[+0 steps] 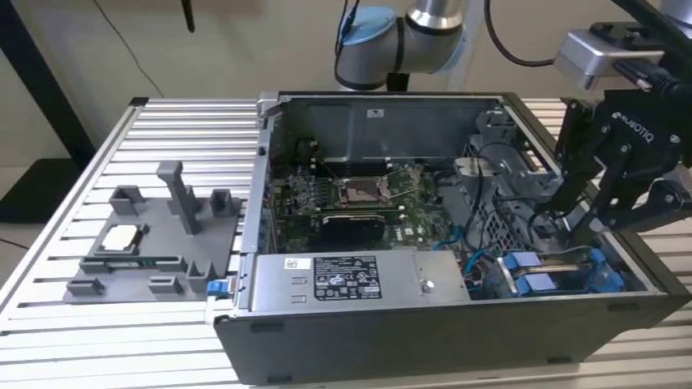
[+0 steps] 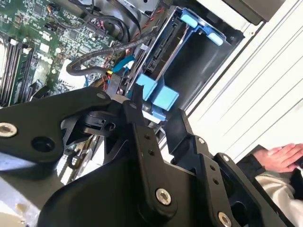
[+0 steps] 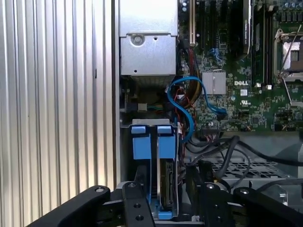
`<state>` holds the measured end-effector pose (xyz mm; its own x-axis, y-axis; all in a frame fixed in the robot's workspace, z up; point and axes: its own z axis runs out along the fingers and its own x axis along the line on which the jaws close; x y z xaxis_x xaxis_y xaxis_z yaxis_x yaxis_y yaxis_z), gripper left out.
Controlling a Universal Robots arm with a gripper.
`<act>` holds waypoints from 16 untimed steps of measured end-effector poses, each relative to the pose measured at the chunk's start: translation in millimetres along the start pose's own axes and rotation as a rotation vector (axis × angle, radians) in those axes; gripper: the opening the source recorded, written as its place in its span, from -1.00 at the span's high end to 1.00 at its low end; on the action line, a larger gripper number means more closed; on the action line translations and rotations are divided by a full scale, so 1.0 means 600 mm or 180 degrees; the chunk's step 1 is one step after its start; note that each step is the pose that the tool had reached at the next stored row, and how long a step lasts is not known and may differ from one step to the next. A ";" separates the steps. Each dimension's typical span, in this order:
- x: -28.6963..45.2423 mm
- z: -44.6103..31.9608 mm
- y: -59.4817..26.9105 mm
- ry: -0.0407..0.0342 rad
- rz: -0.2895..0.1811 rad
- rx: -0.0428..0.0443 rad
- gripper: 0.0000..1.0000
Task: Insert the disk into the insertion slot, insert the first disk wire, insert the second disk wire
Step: 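Insert the disk into the insertion slot, then insert the first disk wire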
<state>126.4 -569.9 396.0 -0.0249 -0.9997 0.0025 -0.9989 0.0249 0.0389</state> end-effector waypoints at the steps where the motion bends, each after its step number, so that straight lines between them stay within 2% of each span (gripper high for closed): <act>1: -0.002 -0.002 0.000 0.0000 0.0000 0.0000 0.07; 5: -0.010 -0.005 0.001 0.0001 0.0000 0.0000 0.07; 16: -0.050 -0.005 0.004 0.0001 0.0000 0.0000 0.07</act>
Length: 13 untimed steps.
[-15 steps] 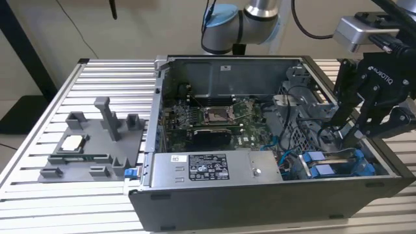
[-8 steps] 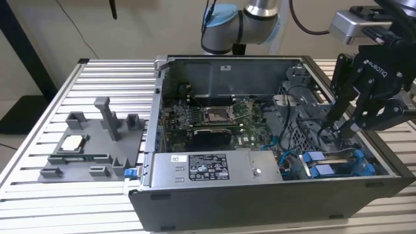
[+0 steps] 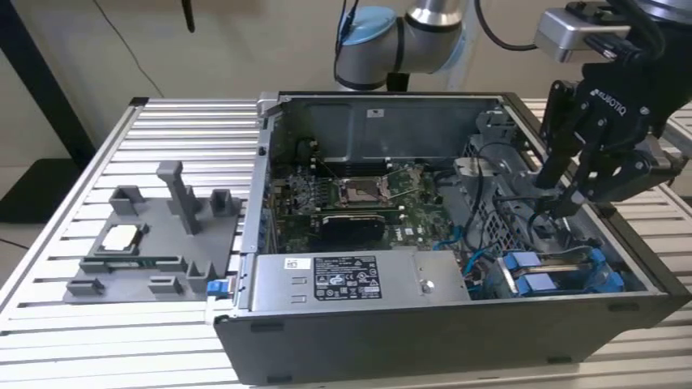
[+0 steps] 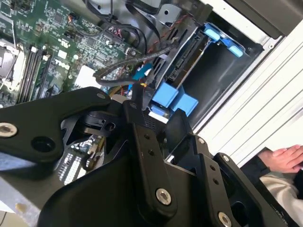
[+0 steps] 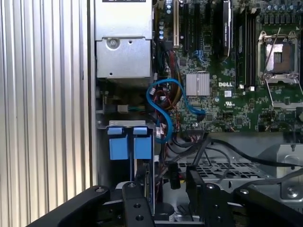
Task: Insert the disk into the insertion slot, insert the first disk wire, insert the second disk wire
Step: 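Insert the first disk wire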
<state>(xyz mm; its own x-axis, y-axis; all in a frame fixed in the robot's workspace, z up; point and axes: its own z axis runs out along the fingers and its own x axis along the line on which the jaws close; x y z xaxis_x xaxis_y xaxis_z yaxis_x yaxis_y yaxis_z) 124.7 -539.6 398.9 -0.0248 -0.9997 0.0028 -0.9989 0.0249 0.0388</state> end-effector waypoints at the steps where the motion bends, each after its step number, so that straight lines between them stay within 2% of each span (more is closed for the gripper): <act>1: -0.003 0.000 0.000 0.0000 0.0000 0.0000 0.07; 10: -0.028 0.002 0.002 0.0000 0.0001 0.0004 0.07; 13: -0.028 0.004 0.002 0.0000 0.0000 0.0011 0.07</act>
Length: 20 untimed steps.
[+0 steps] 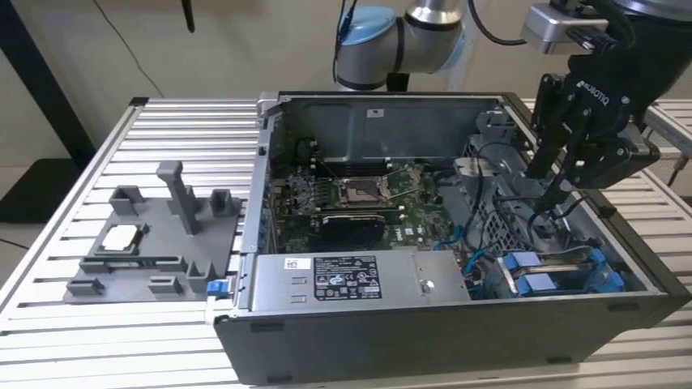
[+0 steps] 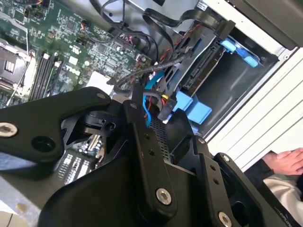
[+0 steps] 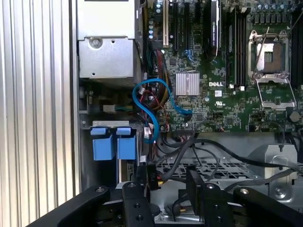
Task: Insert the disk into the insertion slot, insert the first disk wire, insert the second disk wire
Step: 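Insert the first disk wire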
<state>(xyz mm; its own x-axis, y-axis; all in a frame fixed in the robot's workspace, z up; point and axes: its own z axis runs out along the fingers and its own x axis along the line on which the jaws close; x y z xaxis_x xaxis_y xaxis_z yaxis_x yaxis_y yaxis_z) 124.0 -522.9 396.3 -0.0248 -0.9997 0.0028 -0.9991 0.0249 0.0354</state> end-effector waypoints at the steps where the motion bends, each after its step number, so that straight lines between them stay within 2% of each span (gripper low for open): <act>1: 0.001 0.000 0.000 0.0000 0.0000 0.0000 0.07; 6: 0.015 0.004 0.002 -0.0001 0.0001 0.0003 0.07; 10: 0.015 0.014 0.013 -0.0002 0.0000 0.0055 0.07; 14: 0.016 0.017 0.013 -0.0003 -0.0003 0.0111 0.07; 20: 0.020 0.017 0.014 -0.0004 -0.0007 0.0124 0.07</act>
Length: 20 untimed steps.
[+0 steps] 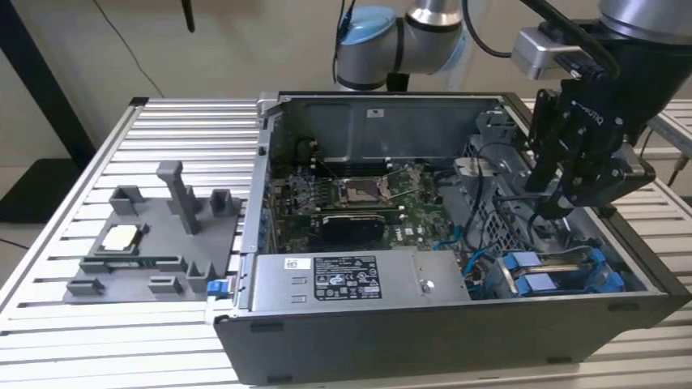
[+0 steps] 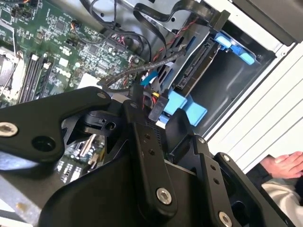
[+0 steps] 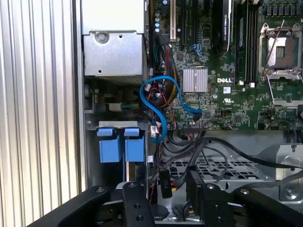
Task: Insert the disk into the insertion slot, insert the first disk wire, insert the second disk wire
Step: 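Insert the first disk wire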
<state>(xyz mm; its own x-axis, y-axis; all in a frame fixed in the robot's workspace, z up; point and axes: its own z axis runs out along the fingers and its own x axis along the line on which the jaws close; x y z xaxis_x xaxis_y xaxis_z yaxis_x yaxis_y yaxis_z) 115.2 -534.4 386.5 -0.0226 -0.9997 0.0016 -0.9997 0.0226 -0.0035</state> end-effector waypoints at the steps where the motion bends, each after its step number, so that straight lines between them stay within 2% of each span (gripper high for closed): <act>1: 0.002 0.000 0.000 -0.0001 0.0000 0.0001 0.07; 4: 0.009 0.000 0.001 -0.0003 -0.0001 0.0003 0.07; 12: 0.009 0.000 0.001 -0.0004 -0.0001 0.0003 0.11; 13: 0.009 0.000 0.001 -0.0003 -0.0001 0.0003 0.25; 15: 0.009 0.000 0.001 -0.0004 -0.0001 0.0003 0.25; 16: 0.009 0.000 0.001 -0.0004 -0.0001 0.0003 0.29; 17: 0.009 0.000 0.001 -0.0004 -0.0001 0.0003 0.43; 19: 0.010 0.000 0.001 -0.0003 -0.0001 0.0003 0.43; 20: 0.010 0.000 0.001 -0.0004 -0.0001 0.0003 0.57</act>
<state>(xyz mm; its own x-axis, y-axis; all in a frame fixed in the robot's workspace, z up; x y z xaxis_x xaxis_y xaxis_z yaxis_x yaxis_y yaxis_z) 114.5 -540.1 386.5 -0.0223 -0.9998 0.0004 -0.9997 0.0223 -0.0044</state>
